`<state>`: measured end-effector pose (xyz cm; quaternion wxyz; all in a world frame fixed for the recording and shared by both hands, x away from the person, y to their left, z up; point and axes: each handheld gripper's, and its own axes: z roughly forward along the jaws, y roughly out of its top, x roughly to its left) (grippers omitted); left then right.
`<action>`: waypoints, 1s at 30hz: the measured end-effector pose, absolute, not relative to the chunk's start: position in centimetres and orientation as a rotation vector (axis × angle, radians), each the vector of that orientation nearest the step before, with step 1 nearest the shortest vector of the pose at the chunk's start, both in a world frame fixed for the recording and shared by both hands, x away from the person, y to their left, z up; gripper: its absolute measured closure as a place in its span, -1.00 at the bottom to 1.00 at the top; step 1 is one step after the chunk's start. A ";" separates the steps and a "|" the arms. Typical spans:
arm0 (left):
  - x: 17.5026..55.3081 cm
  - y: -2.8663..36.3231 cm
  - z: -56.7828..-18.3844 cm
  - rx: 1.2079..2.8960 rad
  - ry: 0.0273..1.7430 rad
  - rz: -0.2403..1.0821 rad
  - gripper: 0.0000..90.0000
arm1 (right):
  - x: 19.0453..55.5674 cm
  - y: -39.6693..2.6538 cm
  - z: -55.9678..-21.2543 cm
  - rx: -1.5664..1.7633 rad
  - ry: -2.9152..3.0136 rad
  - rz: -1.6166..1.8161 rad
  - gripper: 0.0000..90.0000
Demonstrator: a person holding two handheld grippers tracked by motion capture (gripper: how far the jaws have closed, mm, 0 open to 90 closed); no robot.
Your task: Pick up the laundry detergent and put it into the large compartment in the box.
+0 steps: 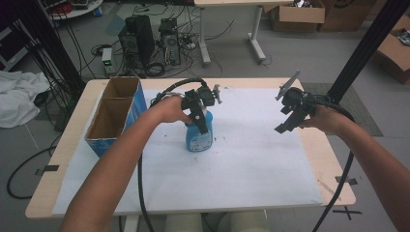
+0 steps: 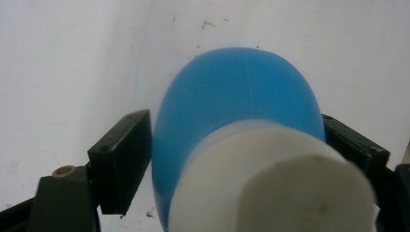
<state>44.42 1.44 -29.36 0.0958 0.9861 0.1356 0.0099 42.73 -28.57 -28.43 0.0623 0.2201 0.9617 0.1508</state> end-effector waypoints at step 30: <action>44.4 1.7 -29.2 2.906 0.404 0.059 -0.33 | 42.7 -28.5 -28.4 0.665 2.909 0.453 -0.61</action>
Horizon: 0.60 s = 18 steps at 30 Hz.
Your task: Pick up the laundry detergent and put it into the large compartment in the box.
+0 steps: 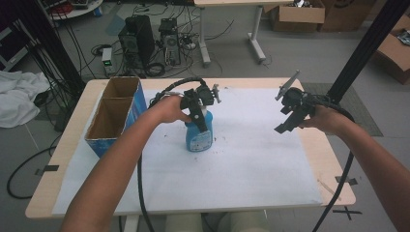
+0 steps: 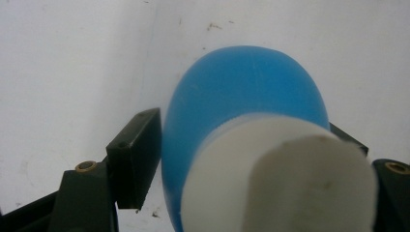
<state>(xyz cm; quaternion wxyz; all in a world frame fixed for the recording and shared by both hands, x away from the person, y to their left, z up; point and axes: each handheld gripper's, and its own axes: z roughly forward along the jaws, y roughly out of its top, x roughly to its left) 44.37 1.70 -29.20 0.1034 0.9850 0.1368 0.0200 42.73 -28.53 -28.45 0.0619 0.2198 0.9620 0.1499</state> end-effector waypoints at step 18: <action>44.1 1.7 -29.0 2.901 0.366 0.059 -0.20 | 42.7 -28.3 -28.5 0.660 2.911 0.451 -0.61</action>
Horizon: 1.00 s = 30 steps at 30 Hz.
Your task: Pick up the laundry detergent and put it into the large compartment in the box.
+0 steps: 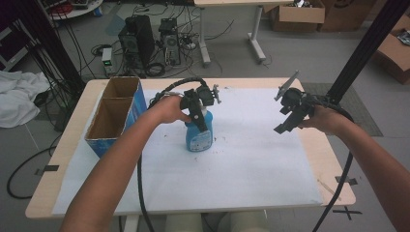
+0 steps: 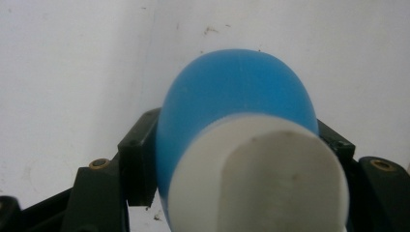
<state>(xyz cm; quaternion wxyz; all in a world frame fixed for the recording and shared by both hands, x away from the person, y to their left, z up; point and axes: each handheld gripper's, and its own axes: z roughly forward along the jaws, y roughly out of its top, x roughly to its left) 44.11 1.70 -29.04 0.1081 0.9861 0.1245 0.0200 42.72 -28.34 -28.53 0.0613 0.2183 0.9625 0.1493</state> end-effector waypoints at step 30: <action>43.9 3.4 -24.8 2.839 0.548 0.149 -0.16 | 42.4 -28.5 -28.7 0.656 2.920 0.465 -0.61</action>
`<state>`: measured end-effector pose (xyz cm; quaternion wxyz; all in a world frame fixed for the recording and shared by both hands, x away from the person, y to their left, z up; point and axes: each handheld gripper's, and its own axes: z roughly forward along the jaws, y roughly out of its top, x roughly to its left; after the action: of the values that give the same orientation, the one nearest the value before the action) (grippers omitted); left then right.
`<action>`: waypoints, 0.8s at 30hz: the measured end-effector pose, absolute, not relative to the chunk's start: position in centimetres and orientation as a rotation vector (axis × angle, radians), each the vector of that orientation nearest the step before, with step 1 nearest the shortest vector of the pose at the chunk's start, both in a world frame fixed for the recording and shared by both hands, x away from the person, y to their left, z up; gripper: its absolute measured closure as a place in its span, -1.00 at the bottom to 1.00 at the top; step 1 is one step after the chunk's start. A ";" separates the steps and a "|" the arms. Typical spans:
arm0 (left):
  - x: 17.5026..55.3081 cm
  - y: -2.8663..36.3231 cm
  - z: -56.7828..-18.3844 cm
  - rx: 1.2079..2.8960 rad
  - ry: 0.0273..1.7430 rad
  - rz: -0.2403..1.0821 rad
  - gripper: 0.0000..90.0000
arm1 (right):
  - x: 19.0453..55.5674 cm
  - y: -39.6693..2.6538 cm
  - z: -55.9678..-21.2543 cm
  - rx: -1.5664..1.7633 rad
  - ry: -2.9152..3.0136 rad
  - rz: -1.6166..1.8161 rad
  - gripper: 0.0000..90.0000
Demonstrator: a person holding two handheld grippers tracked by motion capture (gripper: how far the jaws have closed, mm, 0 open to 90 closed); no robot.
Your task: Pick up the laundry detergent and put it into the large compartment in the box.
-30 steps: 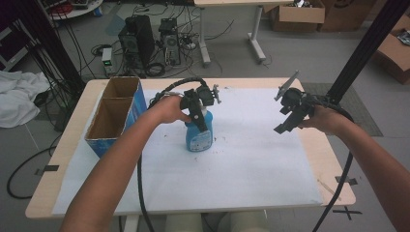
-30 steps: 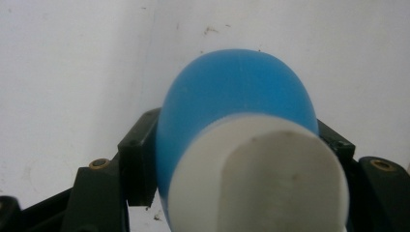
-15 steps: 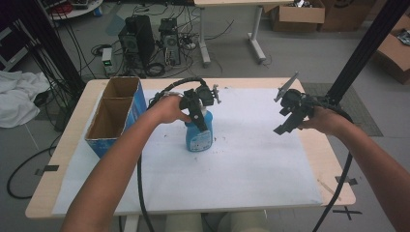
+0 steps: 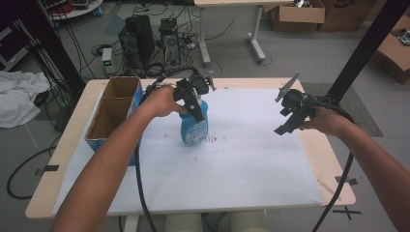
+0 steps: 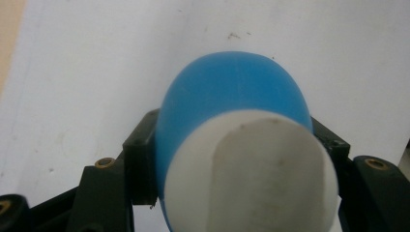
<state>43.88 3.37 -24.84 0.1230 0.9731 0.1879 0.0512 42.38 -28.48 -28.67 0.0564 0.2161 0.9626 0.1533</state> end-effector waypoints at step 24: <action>43.2 6.4 -15.6 2.678 1.025 0.246 -0.16 | 41.8 -28.0 -28.4 0.606 2.925 0.472 -0.60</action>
<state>43.23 6.41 -15.64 0.1313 0.9224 0.3532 0.0846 41.78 -27.99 -28.40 0.0585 0.2001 0.9656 0.1557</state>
